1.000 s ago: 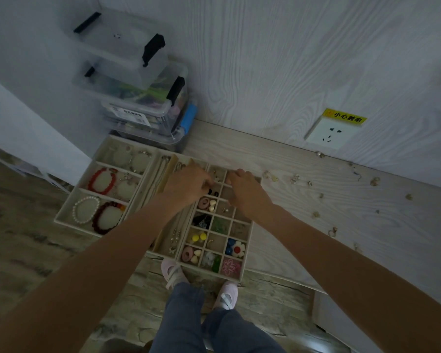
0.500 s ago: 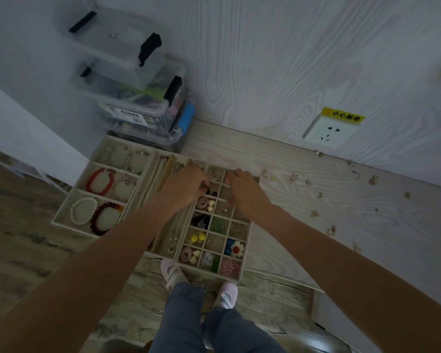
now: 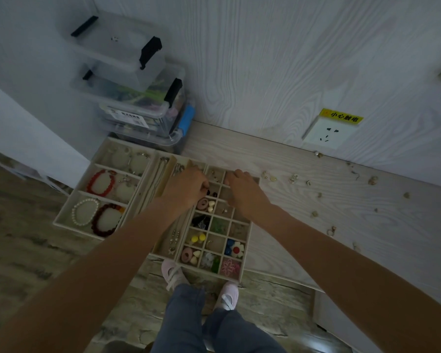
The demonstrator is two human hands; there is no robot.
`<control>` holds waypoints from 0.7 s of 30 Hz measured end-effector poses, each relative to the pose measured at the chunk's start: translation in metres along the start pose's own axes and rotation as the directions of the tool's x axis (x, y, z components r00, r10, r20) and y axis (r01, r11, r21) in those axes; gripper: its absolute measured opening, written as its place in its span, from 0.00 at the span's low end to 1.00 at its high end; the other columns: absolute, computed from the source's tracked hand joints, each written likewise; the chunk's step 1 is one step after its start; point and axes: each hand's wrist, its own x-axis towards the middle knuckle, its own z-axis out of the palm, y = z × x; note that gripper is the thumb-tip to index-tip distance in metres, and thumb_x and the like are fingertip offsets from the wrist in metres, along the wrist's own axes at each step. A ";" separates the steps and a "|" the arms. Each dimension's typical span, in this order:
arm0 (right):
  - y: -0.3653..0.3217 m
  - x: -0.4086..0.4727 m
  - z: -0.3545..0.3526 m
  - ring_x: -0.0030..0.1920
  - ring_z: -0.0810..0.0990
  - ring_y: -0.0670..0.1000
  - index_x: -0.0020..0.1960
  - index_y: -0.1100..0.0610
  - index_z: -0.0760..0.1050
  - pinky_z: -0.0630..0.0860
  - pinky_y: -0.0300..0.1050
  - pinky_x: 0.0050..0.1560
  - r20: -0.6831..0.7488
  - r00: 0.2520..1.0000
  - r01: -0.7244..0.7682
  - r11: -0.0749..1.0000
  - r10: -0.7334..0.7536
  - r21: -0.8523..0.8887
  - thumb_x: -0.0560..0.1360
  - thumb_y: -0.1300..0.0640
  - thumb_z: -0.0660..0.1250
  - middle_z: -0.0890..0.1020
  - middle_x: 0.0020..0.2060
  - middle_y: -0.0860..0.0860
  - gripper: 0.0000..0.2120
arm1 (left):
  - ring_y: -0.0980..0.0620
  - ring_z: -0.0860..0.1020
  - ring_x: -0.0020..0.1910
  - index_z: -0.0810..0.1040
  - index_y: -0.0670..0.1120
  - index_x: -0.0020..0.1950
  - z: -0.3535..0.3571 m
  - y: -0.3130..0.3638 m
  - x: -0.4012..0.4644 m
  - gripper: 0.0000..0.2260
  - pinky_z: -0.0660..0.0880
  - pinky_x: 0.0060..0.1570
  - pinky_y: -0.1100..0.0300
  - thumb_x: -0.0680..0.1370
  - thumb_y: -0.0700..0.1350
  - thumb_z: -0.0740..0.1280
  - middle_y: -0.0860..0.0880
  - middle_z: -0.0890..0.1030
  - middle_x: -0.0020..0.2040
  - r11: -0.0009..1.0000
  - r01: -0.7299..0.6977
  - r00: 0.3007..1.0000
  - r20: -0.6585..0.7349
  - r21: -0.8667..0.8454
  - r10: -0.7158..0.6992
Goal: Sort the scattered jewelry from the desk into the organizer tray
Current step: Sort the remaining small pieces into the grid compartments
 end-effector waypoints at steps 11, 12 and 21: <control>0.021 -0.007 -0.017 0.58 0.74 0.57 0.65 0.62 0.70 0.64 0.36 0.49 0.015 0.996 -0.089 0.919 0.090 0.384 0.73 0.61 0.70 0.73 0.58 0.60 0.22 | 0.48 0.76 0.46 0.77 0.44 0.56 -0.002 0.037 0.002 0.11 0.72 0.44 0.57 0.79 0.47 0.62 0.45 0.75 0.50 0.997 -0.078 0.990 -0.119 0.025 0.080; 0.028 -0.012 -0.020 0.57 0.74 0.57 0.64 0.62 0.71 0.65 0.37 0.50 -0.005 0.992 -0.116 0.905 0.130 0.410 0.73 0.61 0.69 0.73 0.57 0.61 0.20 | 0.49 0.76 0.45 0.77 0.44 0.55 -0.003 0.044 0.003 0.10 0.72 0.44 0.58 0.79 0.47 0.62 0.46 0.75 0.50 0.995 -0.095 0.989 -0.109 0.026 0.098; 0.104 -0.083 -0.020 0.63 0.72 0.55 0.66 0.59 0.70 0.64 0.43 0.64 -0.092 0.907 -0.346 0.850 0.412 0.397 0.78 0.57 0.62 0.73 0.63 0.56 0.17 | 0.46 0.74 0.56 0.70 0.43 0.65 0.018 0.144 0.030 0.15 0.73 0.52 0.54 0.79 0.44 0.60 0.44 0.72 0.58 0.970 -0.242 0.970 0.021 0.018 0.241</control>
